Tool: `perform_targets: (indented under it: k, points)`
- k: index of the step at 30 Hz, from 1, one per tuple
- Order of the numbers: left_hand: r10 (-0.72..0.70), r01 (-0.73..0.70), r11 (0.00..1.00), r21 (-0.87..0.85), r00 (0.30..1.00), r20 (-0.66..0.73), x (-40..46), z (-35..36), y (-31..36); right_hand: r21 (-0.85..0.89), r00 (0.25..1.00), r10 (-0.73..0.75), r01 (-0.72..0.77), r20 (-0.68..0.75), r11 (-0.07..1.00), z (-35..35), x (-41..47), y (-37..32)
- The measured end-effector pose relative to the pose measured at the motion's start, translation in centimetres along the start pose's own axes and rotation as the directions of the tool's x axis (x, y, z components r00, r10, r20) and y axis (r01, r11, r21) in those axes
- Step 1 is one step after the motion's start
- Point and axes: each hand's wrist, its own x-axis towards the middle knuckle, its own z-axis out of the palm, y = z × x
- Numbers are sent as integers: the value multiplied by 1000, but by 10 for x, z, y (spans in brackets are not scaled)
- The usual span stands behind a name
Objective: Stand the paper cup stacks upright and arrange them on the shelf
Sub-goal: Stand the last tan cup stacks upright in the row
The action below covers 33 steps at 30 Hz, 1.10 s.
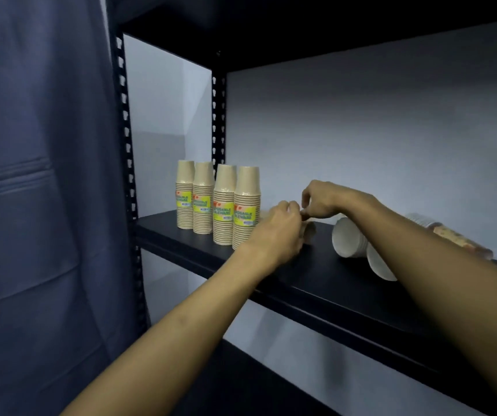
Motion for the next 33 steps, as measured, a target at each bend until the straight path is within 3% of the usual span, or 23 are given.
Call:
perform_targets:
  k: [4, 8, 12, 18, 22, 27, 31, 33]
  points:
    - [-108, 87, 954, 287, 992, 58, 15, 7, 3, 66, 989, -30, 21, 143, 998, -8, 7, 3]
    - [-201, 129, 907, 400, 969, 144, 27, 25, 5, 139, 969, -51, 18, 243, 990, -5, 9, 11]
    - [-156, 100, 915, 390, 981, 116, 34, 26, 8, 186, 969, -75, 31, 236, 982, -1, 12, 18]
    - [-57, 24, 952, 304, 993, 100, 38, 20, 12, 120, 969, -38, 9, 245, 993, -9, 11, 42]
    - [9, -26, 986, 164, 995, 103, 38, 17, 7, 93, 972, -28, 6, 232, 996, -8, 8, 55]
    - [-149, 147, 989, 36, 988, 51, 44, 19, 3, 88, 973, -17, -4, 229, 996, -10, 4, 59]
    - [-407, 412, 911, -14, 906, 116, 49, 29, 10, 94, 973, -10, -12, 231, 996, -8, 5, 56]
    - [-468, 475, 880, -15, 871, 152, 50, 33, 12, 85, 974, -4, -16, 227, 996, -5, 6, 55]
